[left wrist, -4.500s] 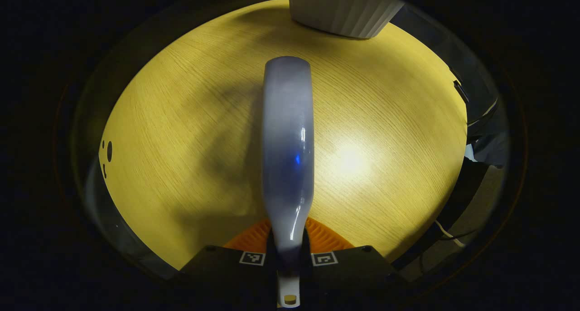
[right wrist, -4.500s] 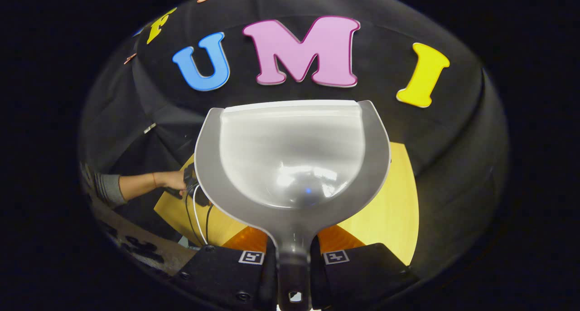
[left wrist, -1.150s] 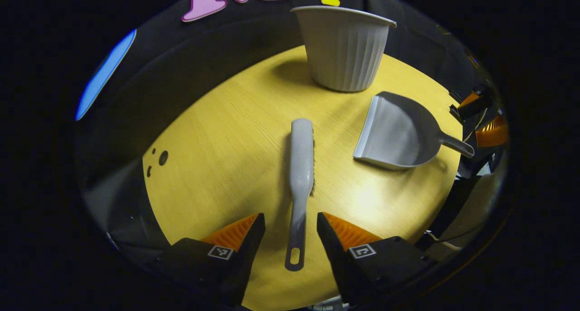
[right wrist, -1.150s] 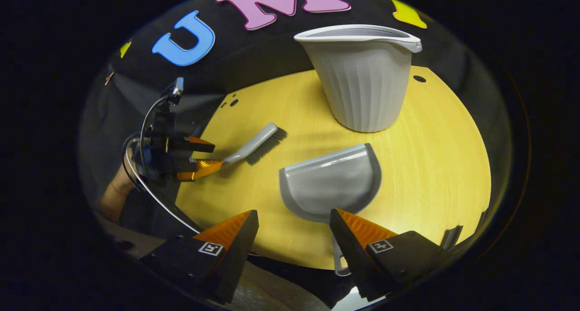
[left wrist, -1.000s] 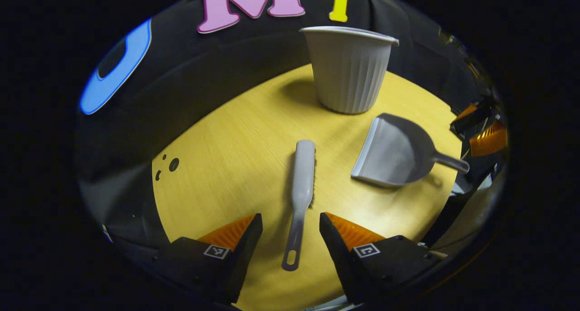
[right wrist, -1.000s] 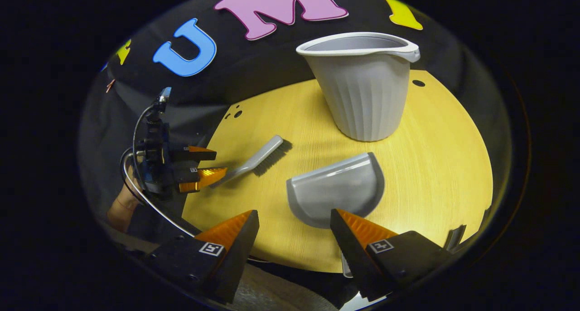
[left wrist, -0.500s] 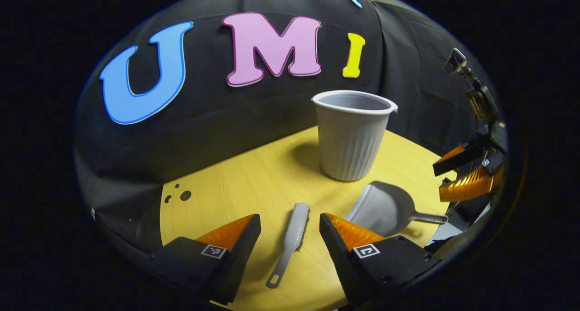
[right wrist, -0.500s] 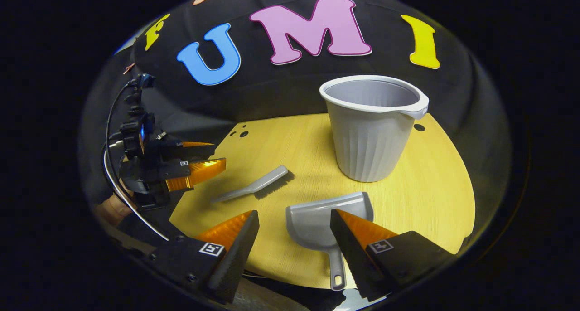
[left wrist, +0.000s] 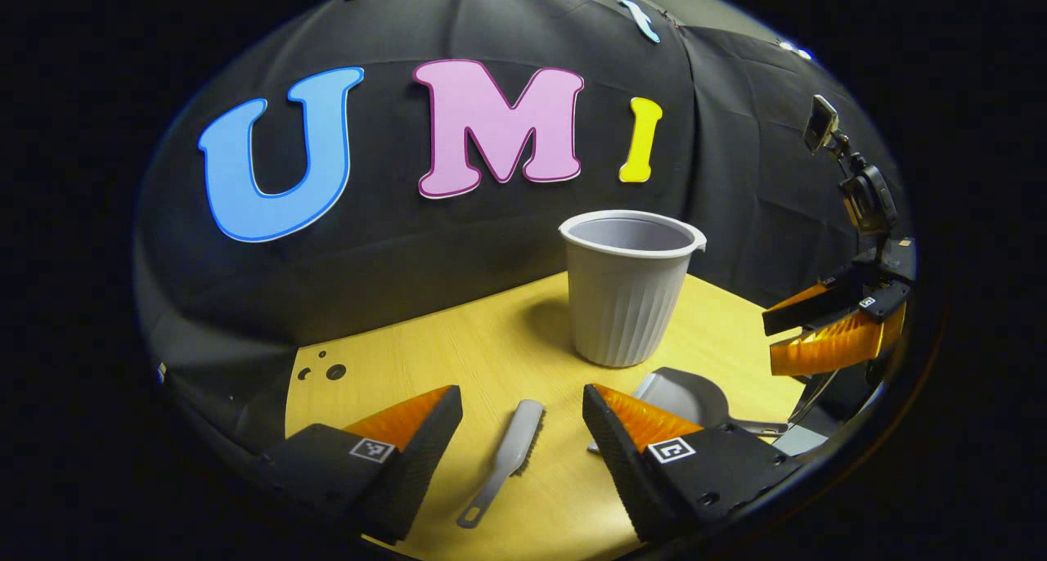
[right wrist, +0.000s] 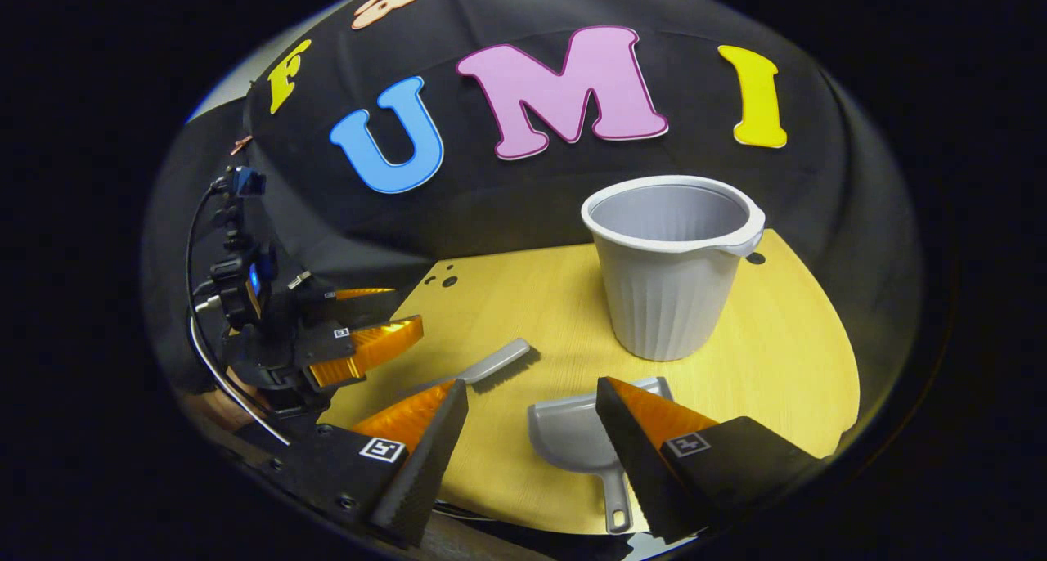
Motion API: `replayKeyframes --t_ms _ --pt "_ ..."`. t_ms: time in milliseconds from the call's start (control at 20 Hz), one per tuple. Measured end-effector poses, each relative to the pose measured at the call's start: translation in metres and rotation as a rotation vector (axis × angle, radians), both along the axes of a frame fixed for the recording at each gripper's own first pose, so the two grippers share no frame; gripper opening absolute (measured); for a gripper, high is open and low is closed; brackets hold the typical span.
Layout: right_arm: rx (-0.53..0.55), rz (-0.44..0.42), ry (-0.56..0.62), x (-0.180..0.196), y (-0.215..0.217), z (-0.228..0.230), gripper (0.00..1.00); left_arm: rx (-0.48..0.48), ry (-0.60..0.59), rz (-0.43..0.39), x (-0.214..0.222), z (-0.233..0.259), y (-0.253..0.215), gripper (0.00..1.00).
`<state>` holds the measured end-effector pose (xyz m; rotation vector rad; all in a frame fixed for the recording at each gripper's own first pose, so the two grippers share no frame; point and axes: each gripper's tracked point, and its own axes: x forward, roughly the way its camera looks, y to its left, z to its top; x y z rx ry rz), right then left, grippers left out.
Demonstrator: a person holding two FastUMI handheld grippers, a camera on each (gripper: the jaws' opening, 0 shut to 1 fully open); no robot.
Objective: Pick up the small broom and dustpan from the desktop, sweep the trash into the dustpan with the broom, and then empty the trash into the garbage bin.
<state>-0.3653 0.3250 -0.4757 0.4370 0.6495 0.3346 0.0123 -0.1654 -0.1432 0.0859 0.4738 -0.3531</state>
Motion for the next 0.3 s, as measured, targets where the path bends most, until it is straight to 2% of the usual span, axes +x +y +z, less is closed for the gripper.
replayKeyframes --t_ms 300 --pt "-0.067 -0.005 -0.103 0.007 -0.006 0.03 0.99 -0.09 -0.015 -0.001 -0.015 0.03 -0.019 0.96"
